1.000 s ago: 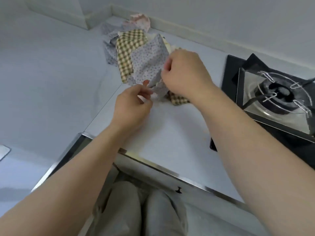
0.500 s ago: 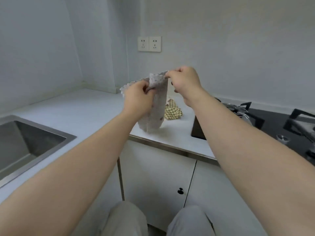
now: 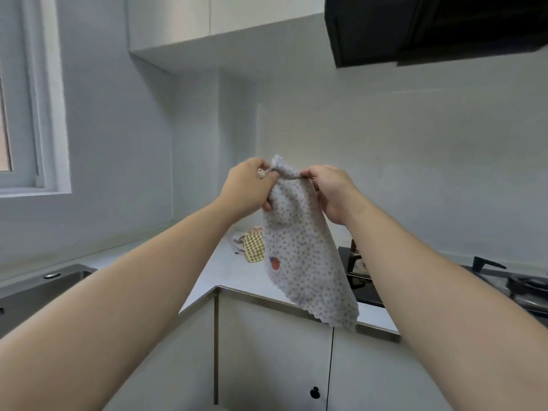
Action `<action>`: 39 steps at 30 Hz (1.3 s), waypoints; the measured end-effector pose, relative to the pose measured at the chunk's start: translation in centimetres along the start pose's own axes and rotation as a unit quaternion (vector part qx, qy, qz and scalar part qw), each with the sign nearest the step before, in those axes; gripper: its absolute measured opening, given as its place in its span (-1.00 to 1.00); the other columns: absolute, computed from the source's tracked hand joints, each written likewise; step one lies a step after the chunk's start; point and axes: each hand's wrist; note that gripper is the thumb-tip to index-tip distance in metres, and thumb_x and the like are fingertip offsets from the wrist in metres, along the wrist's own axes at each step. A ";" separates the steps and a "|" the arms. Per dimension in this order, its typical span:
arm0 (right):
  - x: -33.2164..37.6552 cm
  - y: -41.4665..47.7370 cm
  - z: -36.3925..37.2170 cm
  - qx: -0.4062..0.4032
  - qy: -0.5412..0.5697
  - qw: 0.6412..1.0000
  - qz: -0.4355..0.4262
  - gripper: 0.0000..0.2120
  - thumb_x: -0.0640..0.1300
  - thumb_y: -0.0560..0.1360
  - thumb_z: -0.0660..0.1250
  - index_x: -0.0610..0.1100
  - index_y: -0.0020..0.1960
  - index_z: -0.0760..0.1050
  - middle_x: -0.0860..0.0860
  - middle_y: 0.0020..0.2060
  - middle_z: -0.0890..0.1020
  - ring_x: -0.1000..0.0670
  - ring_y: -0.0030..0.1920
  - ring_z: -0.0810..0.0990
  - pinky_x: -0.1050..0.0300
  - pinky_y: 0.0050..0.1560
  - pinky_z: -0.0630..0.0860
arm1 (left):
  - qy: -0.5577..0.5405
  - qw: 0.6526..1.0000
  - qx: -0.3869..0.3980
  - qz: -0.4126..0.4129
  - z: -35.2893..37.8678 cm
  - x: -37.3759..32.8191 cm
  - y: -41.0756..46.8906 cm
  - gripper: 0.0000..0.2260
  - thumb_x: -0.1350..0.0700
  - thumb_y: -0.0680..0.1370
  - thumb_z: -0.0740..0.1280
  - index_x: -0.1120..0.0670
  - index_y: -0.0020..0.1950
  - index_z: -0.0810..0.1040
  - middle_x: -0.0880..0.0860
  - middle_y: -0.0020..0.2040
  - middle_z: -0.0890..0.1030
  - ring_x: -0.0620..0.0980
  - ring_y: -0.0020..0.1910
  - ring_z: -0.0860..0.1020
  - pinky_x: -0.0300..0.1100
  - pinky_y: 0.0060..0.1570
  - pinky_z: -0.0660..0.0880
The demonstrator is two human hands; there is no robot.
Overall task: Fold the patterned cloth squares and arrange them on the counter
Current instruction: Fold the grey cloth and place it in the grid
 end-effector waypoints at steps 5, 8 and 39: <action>1.2 -0.5 -1.0 0.081 -0.074 0.994 -0.021 -0.76 -0.06 0.53 0.47 -0.12 0.14 0.56 0.02 -0.12 0.66 0.04 -0.19 0.60 0.13 -0.23 0.48 | -0.018 1.000 -0.009 -0.004 -0.8 -0.9 0.4 -0.90 0.05 0.62 0.31 0.06 -0.02 0.55 0.10 -0.37 0.67 -0.01 -0.47 0.62 -0.24 -0.40 0.44; 1.9 -1.2 -2.3 0.151 -0.140 0.978 -0.006 -0.67 -0.08 0.49 0.52 -0.15 0.21 0.62 0.04 -0.05 0.72 0.04 -0.05 0.67 0.11 -0.10 0.52 | -0.003 1.000 -0.030 -0.001 -1.3 -1.2 0.8 -0.89 0.07 0.60 0.34 0.08 -0.08 0.59 0.05 -0.22 0.63 -0.02 -0.38 0.56 -0.28 -0.49 0.43; 5.5 -5.5 -8.1 0.310 -0.257 0.912 0.073 -0.71 -0.07 0.46 0.44 -0.21 0.11 0.64 -0.05 -0.10 0.69 0.04 -0.21 0.65 0.22 -0.35 0.57 | -0.143 0.957 0.161 -0.193 -11.3 -2.0 -4.9 -0.83 0.10 0.65 0.33 0.20 0.10 0.57 0.10 -0.20 0.60 -0.02 -0.45 0.61 -0.26 -0.51 0.52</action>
Point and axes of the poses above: each hand's wrist, its own y-axis towards the middle knuckle, its own z-axis out of the palm, x = y × z
